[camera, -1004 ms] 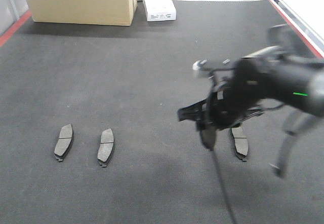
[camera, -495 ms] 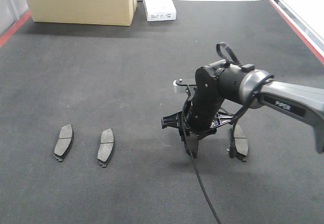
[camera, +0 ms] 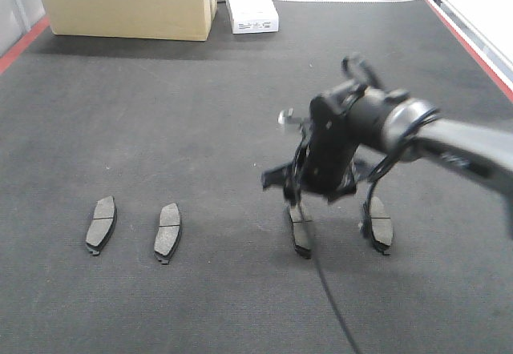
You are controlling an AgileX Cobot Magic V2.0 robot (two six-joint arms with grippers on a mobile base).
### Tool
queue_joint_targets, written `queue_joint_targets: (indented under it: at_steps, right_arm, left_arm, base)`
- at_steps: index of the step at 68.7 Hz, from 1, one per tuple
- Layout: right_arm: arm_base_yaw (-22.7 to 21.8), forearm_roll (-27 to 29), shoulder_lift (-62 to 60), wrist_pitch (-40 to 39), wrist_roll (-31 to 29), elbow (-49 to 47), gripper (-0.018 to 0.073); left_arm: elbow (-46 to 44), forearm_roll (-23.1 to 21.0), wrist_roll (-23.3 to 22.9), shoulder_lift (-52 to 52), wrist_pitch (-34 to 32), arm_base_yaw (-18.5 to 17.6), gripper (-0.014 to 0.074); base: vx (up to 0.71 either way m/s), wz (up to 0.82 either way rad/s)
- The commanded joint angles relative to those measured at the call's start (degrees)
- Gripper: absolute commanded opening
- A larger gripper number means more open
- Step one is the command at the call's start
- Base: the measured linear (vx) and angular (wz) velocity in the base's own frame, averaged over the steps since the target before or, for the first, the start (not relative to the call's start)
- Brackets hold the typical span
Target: Move and align brake pads A on conveyor
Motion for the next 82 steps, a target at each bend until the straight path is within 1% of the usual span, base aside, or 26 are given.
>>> queue_joint_targets:
  at_steps: [1, 14, 21, 36, 54, 60, 69, 82]
  right_arm:
    - [-0.40, -3.40, -7.86, -0.87, 0.23, -1.93, 0.0453]
    - [-0.40, -8.69, -17.35, 1.08, 0.23, -1.60, 0.0453]
    - [-0.40, -11.42, -23.46, 0.01, 0.23, 1.36, 0.0453]
    - [-0.40, -12.43, -40.05, -6.10, -0.02, 14.89, 0.0453]
    - [-0.40, -14.17, -66.56, -13.30, -0.02, 32.74, 0.0453]
    - [-0.40, -16.27, -75.21, -14.38, -0.02, 37.99, 0.0453]
    - [-0.40, -17.43, -88.26, -14.60, -0.02, 45.65, 0.0453]
    - [-0.40, -17.81, -99.20, -14.99, -0.09, 54.70, 0.0453]
  left_arm:
    - [-1.20, -0.09, -0.03, 0.80, -4.00, -0.04, 0.0397]
    - [-1.20, -0.09, -0.03, 0.80, -4.00, -0.04, 0.0397]
    - [-1.20, -0.09, -0.03, 0.80, -4.00, -0.04, 0.0397]
    - [-1.20, -0.09, -0.03, 0.80, -4.00, -0.04, 0.0397]
    - [-1.20, -0.09, -0.03, 0.80, -4.00, -0.04, 0.0397]
    - [-1.20, -0.09, -0.03, 0.80, -4.00, -0.04, 0.0397]
    - [-1.20, -0.09, -0.03, 0.80, -4.00, -0.04, 0.0397]
    - [-1.18, -0.04, -0.03, 0.80, -3.96, -0.04, 0.0397]
  base:
    - [0.00, 0.00]
    - [0.00, 0.00]
    - [0.00, 0.00]
    - [0.00, 0.00]
    - [0.00, 0.00]
    - [0.00, 0.00]
    - [0.00, 0.00]
    - [0.00, 0.00]
